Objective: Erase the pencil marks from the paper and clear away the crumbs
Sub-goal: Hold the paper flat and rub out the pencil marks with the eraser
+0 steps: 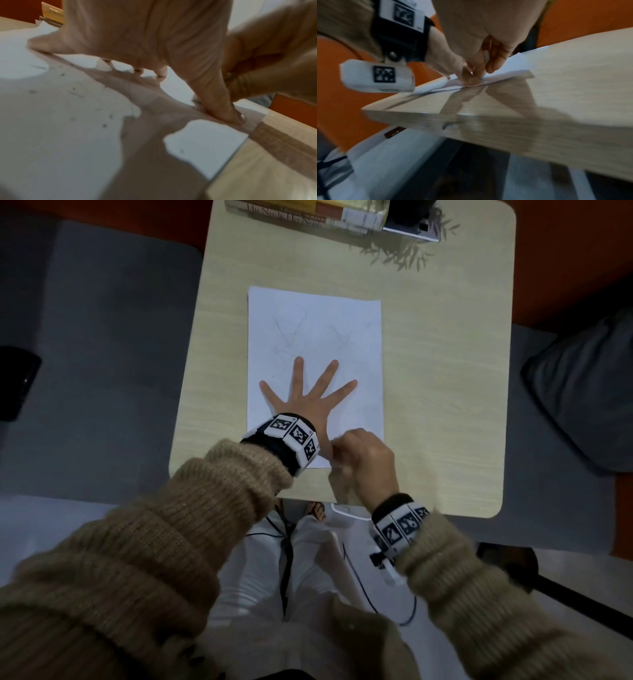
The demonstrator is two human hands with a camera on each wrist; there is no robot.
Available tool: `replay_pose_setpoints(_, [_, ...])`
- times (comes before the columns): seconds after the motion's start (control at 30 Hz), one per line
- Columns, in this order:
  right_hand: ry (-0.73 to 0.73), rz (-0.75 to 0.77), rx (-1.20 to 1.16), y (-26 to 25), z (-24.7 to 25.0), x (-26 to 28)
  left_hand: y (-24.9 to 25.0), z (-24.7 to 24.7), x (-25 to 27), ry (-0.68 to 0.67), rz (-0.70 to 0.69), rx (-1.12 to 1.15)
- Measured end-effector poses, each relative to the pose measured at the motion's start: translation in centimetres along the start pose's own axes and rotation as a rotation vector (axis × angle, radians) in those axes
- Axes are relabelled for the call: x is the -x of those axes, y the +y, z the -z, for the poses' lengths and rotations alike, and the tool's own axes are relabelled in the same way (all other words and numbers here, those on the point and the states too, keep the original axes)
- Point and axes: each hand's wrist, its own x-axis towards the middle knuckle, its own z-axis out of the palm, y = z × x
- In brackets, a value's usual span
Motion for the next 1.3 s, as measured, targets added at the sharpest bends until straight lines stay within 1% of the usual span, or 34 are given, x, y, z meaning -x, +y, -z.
replay_pose_setpoints(0.03, [0.004,-0.020,-0.021,0.3,0.3,-0.3,0.1,0.2,0.1,0.001,-0.005,0.007])
replay_pose_setpoints(0.07, [0.049,-0.038,-0.041,0.5,0.7,-1.3,0.1,0.4,0.3,0.009,-0.017,0.011])
replay_pose_setpoints(0.13, [0.211,-0.052,-0.058,1.1,1.2,-3.6,0.1,0.3,1.1,-0.005,-0.038,-0.010])
replay_pose_setpoints(0.17, [0.256,-0.047,-0.063,1.3,1.4,-4.3,0.1,0.0,1.7,-0.030,-0.042,-0.029])
replay_pose_setpoints(0.23, [0.272,-0.046,-0.089,1.5,1.3,-4.6,-0.1,-1.2,3.2,-0.085,-0.041,-0.054])
replay_pose_setpoints(0.27, [0.262,-0.052,-0.086,1.6,1.1,-4.5,-0.1,-1.8,3.9,-0.081,-0.041,-0.043])
replay_pose_setpoints(0.3, [0.244,-0.059,-0.073,1.7,0.7,-4.4,-0.1,-2.0,4.2,-0.049,-0.035,-0.005])
replay_pose_setpoints(0.37, [0.189,-0.067,-0.058,1.9,0.0,-4.3,0.0,-1.1,4.2,0.073,0.010,0.128])
replay_pose_setpoints(0.43, [0.164,-0.032,-0.028,2.0,-0.4,-4.4,-0.2,0.2,2.8,0.179,0.055,0.182])
replay_pose_setpoints(0.47, [0.160,-0.009,-0.002,1.9,-0.4,-4.4,-0.4,0.8,1.9,0.179,0.058,0.164])
replay_pose_setpoints(0.53, [0.135,0.049,0.043,1.8,-0.3,-3.8,-1.0,1.3,0.4,0.113,0.050,0.095])
replay_pose_setpoints(0.63, [-0.039,0.152,0.168,0.9,-0.2,-2.2,-1.5,1.0,-0.8,0.064,0.065,0.082])
replay_pose_setpoints(0.7, [-0.103,0.139,0.164,0.7,0.2,-3.8,-1.6,0.8,-0.8,0.076,0.060,0.076])
replay_pose_setpoints(0.73, [-0.095,0.110,0.167,0.7,0.5,-5.6,-1.6,0.8,-0.9,0.082,0.050,0.073])
replay_pose_setpoints(0.8, [-0.005,0.049,0.181,1.0,1.0,-9.7,-1.8,0.8,-1.0,0.091,0.038,0.072])
replay_pose_setpoints(0.83, [0.043,0.018,0.160,1.2,1.1,-11.2,-1.8,0.8,-0.9,0.092,0.039,0.066])
replay_pose_setpoints(0.87, [0.068,0.017,0.142,1.2,1.0,-11.5,-1.8,0.8,-0.9,0.090,0.043,0.060])
replay_pose_setpoints(0.93, [0.058,0.077,0.115,0.6,0.5,-8.7,-1.8,0.7,-1.0,0.084,0.044,0.061])
replay_pose_setpoints(1.0, [0.005,0.143,0.082,0.3,-0.1,-5.0,-1.8,0.6,-1.2,0.080,0.057,0.066])
replay_pose_setpoints(1.03, [-0.040,0.144,0.071,0.3,0.0,-4.6,-1.8,0.7,-1.1,0.082,0.061,0.064])
replay_pose_setpoints(1.07, [-0.074,0.128,0.083,0.3,0.3,-5.4,-1.8,0.8,-1.1,0.088,0.059,0.061])
replay_pose_setpoints(1.1, [-0.066,0.099,0.110,0.6,0.4,-7.1,-1.8,0.8,-1.1,0.096,0.050,0.058])
replay_pose_setpoints(1.17, [0.053,0.026,0.135,1.3,0.5,-11.0,-1.8,0.8,-1.1,0.101,0.042,0.054])
replay_pose_setpoints(1.2, [0.092,0.005,0.115,1.3,0.6,-11.9,-1.8,0.7,-1.1,0.100,0.046,0.052])
replay_pose_setpoints(1.23, [0.106,0.018,0.099,1.1,0.4,-11.4,-1.8,0.7,-1.1,0.099,0.050,0.051])
replay_pose_setpoints(1.3, [0.030,0.071,0.090,0.1,-0.3,-8.0,-1.7,0.6,-1.2,0.094,0.058,0.065])
